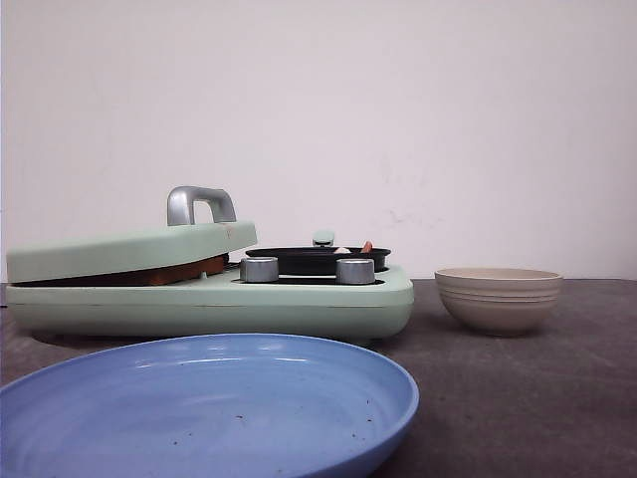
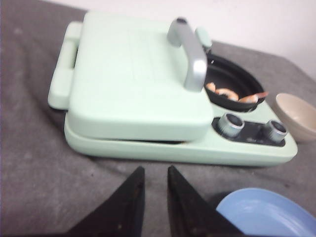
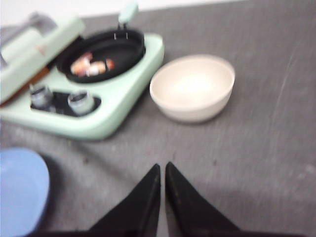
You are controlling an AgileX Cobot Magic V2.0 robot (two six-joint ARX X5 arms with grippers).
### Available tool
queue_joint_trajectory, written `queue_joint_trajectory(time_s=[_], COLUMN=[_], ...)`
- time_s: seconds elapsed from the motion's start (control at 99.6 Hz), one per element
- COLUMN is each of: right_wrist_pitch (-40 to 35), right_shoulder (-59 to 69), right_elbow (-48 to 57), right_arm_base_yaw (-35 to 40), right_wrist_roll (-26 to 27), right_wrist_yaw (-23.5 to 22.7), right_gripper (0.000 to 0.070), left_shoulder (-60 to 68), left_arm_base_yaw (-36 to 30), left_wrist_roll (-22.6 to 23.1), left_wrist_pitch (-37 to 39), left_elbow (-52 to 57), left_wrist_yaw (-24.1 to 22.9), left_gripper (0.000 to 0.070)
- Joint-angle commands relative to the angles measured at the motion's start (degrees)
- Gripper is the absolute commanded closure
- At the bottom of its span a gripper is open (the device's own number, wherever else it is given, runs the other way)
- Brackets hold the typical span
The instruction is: Make breakfast with bread and shrimp
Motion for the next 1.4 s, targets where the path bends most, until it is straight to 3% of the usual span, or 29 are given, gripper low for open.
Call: queue_joint_trajectory(time_s=[0.0, 0.311, 0.512, 1.335, 1.385], right_wrist_pitch=[1.49, 2.58, 3.02, 3.08, 3.08], right_shoulder=[0.04, 0.07, 0.07, 0.07, 0.07], right_elbow=[-1.03, -2.10, -2.10, -2.10, -2.10], right_arm_base_yaw=[0.57, 0.68, 0.68, 0.68, 0.68], right_wrist_roll=[0.72, 1.03, 2.62, 2.45, 2.45], right_wrist_yaw=[0.22, 1.22, 1.25, 1.25, 1.25], right_gripper=[0.0693, 0.0693, 0.0693, 0.0693, 0.0693], left_shoulder=[-1.33, -9.38, -10.14, -10.75, -11.39], left_arm_base_yaw=[-0.11, -0.11, -0.11, -0.11, 0.00], left_wrist_roll=[-0.61, -2.69, -12.81, -12.63, -11.63], left_wrist_pitch=[1.03, -9.03, -9.79, -9.94, -11.69], left_elbow=[0.24, 0.24, 0.24, 0.22, 0.11], left_wrist_yaw=[-0.59, -6.71, -8.04, -8.11, -10.32], left_gripper=[0.0696, 0.0696, 0.0696, 0.0697, 0.0696])
